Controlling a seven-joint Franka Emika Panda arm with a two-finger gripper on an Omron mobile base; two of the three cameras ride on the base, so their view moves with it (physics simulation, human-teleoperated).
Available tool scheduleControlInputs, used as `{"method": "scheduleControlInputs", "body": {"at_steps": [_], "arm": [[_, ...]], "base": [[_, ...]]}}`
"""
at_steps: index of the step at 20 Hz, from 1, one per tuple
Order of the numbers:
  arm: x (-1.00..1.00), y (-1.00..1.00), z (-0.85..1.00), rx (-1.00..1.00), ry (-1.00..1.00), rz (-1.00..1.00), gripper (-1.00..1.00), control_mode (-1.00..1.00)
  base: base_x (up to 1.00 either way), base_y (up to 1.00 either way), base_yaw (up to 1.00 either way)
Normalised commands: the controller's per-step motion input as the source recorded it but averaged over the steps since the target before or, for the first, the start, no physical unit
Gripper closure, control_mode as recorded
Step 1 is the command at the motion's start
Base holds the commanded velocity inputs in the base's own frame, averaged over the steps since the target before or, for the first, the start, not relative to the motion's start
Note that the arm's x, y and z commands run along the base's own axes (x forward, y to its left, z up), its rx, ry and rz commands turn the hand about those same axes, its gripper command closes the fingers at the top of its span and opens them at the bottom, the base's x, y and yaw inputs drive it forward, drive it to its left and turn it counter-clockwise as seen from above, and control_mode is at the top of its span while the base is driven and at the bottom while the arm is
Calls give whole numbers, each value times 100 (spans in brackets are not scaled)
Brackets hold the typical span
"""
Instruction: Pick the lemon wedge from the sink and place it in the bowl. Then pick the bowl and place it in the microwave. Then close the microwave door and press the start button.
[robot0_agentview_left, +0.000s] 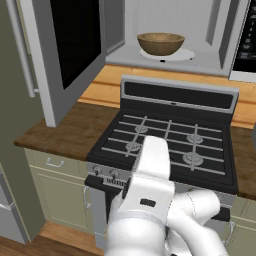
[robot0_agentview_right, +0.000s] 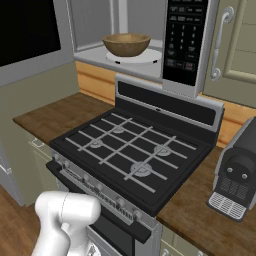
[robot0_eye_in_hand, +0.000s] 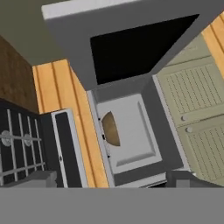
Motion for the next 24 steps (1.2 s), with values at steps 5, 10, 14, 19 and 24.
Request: {"method": "scheduleControlInputs", "body": {"at_steps": [5,10,14,19,24], "arm": [[43,100,-57,-9,0,-19,-100,-100],[60,100,-50,-12,-2,-20,-100,-100],[93,77,-16,-12,0,-15,-100,-100],[93,36,-6,-3,2,-11,-100,-100],[91,76,-16,-9,3,-15,-100,-100]], "base": [[0,0,0],[0,0,0],[0,0,0],[0,0,0],[0,0,0]]}}
